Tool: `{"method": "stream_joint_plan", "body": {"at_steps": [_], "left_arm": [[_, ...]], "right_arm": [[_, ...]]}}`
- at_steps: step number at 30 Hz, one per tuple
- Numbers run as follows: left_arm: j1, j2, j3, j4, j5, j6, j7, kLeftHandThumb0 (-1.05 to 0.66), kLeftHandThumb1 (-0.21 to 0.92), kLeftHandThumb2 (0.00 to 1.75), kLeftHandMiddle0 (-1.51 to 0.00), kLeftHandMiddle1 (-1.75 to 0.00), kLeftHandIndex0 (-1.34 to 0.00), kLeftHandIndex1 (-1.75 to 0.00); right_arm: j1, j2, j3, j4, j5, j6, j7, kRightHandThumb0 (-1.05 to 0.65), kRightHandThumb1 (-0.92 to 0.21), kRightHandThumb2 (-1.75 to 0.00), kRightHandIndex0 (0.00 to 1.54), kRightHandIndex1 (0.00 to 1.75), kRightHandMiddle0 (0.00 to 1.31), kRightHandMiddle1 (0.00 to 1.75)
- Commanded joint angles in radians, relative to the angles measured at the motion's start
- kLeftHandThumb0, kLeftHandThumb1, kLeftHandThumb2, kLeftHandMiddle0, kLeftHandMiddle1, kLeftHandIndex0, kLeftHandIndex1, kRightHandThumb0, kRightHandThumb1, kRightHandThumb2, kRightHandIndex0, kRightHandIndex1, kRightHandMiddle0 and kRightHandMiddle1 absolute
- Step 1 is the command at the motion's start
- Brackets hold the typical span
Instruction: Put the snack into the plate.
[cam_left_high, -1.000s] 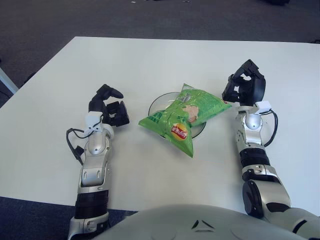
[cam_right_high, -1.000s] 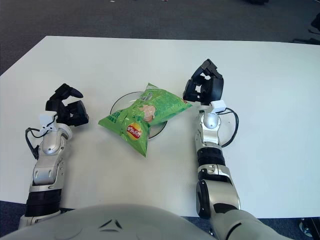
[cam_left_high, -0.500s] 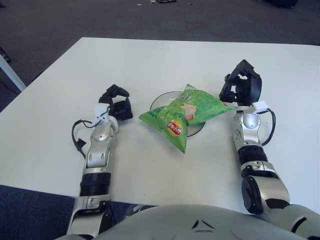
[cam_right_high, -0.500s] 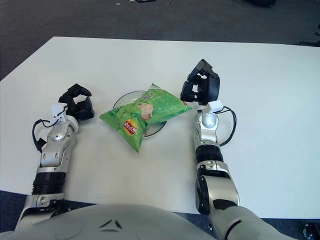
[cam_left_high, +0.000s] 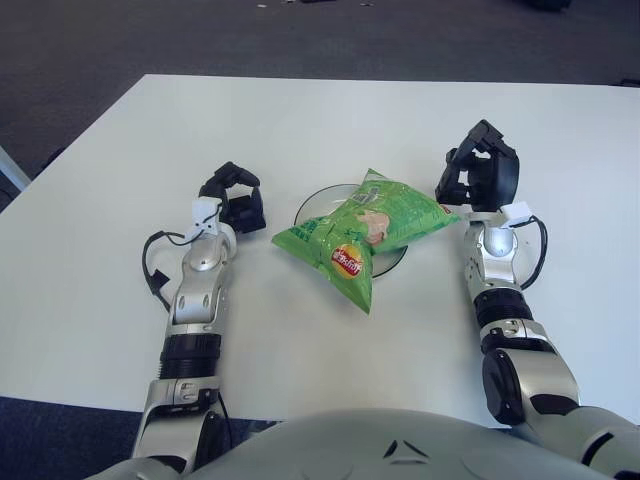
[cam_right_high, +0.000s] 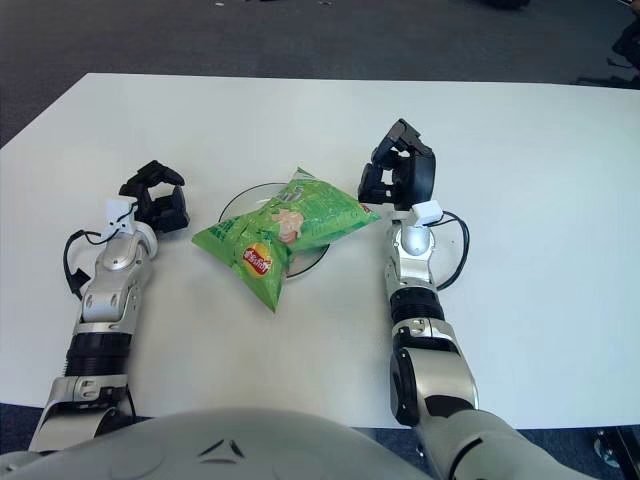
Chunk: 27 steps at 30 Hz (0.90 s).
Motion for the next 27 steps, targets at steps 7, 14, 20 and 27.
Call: {"method": "stream_joint_plan", "body": {"at_steps": [7, 14, 20, 27], "left_arm": [[0.0, -0.002, -0.021, 0.064, 0.017, 0.049, -0.007, -0.49, 0.29, 1.35, -1.31, -1.75, -0.64, -1.75], [-0.007, 0.001, -0.023, 0.067, 0.005, 0.044, -0.021, -0.49, 0.29, 1.35, -1.32, -1.75, -0.63, -1.75], [-0.008, -0.004, -0.026, 0.058, 0.004, 0.049, -0.019, -0.49, 0.3, 1.34, -1.32, -1.75, -0.63, -1.75], [-0.009, -0.008, -0.03, 0.045, 0.009, 0.059, -0.011, -0.49, 0.3, 1.34, -1.32, -1.75, -0.63, -1.75]], "right_arm": [[0.175, 0.053, 0.003, 0.114, -0.031, -0.006, -0.036, -0.59, -0.08, -1.6, 1.36, 1.75, 0.81, 1.75], [0.173, 0.047, 0.005, 0.119, -0.037, 0.001, -0.046, -0.59, -0.09, -1.6, 1.35, 1.75, 0.81, 1.75], [0.172, 0.044, 0.006, 0.123, -0.041, 0.004, -0.048, -0.58, -0.1, -1.58, 1.35, 1.75, 0.8, 1.75], [0.173, 0.046, 0.005, 0.123, -0.047, 0.016, -0.058, -0.57, -0.11, -1.57, 1.35, 1.75, 0.79, 1.75]]}}
